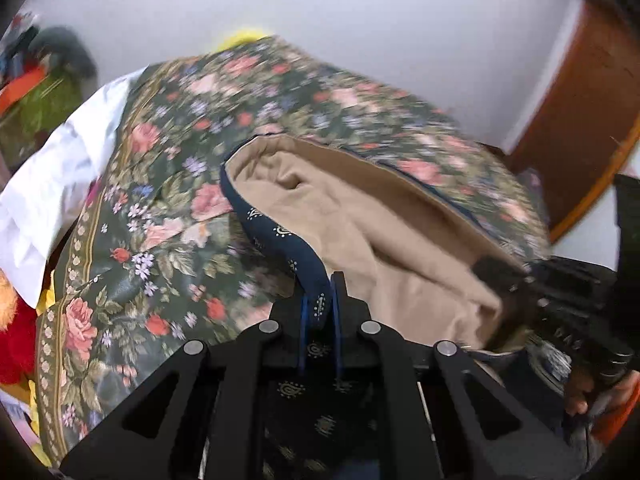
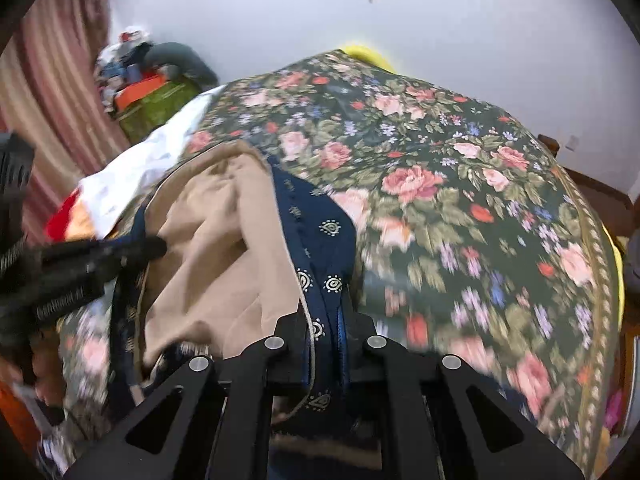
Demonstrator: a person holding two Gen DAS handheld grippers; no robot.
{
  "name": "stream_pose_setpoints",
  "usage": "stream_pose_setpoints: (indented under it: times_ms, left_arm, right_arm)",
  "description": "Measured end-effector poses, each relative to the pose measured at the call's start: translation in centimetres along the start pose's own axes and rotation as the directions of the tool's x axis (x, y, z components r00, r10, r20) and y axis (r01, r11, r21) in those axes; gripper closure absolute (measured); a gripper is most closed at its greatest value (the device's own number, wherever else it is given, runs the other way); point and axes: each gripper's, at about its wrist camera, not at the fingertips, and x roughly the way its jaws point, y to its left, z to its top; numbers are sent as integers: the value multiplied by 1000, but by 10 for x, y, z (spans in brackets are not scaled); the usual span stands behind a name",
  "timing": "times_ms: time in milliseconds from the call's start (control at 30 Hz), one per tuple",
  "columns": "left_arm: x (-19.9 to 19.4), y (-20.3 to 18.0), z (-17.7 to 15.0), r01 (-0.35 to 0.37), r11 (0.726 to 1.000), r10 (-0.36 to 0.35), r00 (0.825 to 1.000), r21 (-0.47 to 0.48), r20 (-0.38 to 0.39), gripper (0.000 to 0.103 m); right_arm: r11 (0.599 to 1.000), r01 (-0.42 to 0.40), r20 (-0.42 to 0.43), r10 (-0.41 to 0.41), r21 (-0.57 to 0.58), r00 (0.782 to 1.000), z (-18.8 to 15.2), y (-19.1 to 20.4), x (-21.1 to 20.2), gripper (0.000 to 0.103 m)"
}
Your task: Fold large clothes
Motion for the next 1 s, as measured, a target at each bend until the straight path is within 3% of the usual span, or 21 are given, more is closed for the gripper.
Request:
stream_pose_setpoints:
  times_ms: [133, 233, 467, 567, 733, 1000]
  left_arm:
    - [-32, -22, -32, 52, 997, -51, 999, 52, -16, 94]
    - [-42, -30, -67, 74, 995, -70, 995, 66, -68, 94]
    - [-36, -25, -143, 55, 998, -52, 977, 9, -208, 93]
    - [-37, -24, -167, 26, 1000, -26, 973, -5, -230, 92]
    - [-42, -35, -190, -22, 999, 31, 970, 42, -242, 89]
    - [-46, -43, -210, -63, 995, 78, 970, 72, -231, 88]
  right_arm:
    - [997, -81, -43, 81, -4, 996, -43, 2, -45, 95]
    - [996, -93, -87, 91, -16, 992, -78, 9, -65, 95]
    - [995, 40, -120, -51, -89, 991, -144, 27, -85, 95]
    - [989, 100, -164, -117, -108, 979, -156, 23, -84, 94]
    - [993, 101, -197, -112, -65, 974, -164, 10, -85, 93]
    - [961, 208, -180, -240, -181, 954, -176, 25, -88, 87]
